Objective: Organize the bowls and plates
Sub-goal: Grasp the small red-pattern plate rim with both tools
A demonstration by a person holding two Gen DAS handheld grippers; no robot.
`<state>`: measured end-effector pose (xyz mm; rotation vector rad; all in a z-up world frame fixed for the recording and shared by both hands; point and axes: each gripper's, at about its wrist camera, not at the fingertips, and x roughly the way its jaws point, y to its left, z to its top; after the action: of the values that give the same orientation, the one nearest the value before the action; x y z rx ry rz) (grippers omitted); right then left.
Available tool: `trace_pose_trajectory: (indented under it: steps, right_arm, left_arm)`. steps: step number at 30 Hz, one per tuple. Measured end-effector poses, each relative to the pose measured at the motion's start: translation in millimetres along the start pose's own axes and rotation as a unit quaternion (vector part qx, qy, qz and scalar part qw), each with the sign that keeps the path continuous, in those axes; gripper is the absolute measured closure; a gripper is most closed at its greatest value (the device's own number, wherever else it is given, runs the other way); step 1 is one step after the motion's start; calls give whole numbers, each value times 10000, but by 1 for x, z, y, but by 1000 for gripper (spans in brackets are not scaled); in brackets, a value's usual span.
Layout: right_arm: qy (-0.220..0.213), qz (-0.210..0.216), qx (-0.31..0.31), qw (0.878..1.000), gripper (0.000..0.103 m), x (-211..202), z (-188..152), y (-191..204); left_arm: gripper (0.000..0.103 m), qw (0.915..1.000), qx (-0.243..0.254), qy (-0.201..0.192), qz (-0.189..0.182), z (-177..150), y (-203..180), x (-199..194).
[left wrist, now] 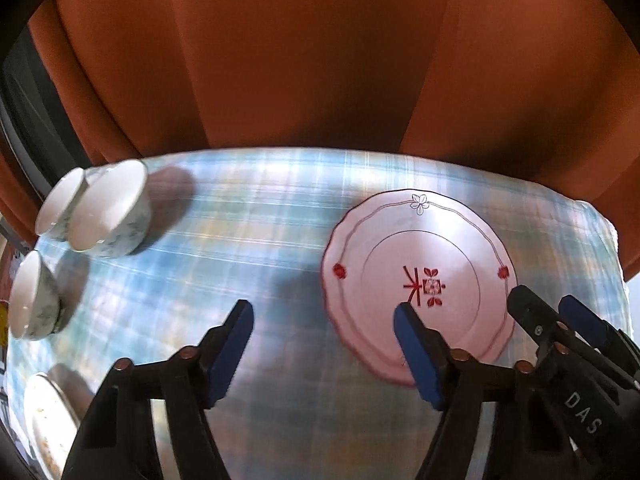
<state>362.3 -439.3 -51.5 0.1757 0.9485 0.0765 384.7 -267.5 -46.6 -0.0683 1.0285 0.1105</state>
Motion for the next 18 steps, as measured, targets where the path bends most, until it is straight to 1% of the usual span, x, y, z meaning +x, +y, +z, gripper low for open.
trace_pose_trajectory:
  steps: [1,5,8,11,15,18]
  right_arm:
    - [8,-10,5,10000,31,7,3,-2]
    - [62,17,48,10000,36,33,13,-8]
    - [128,-25,19,9999,41,49,16,-8]
    - [220,-58,42,9997,43,63,19,-9]
    - [332,-85,34,9994,49,77,21,-9]
    - [393,-98,-29,9992,53,85,21,-7]
  left_arm:
    - [39,9999,-78,66,-13,4,-3,8]
    - [39,9999,-49,104,75,10,-10,30]
    - [40,9998,-31,176,57,14,-13,48]
    - [43,9997,-19,254,41,15,-16,58]
    - [48,9993,118,352,-4,15,-21,70]
    - [51,9990,197,401,54,14,-23,73]
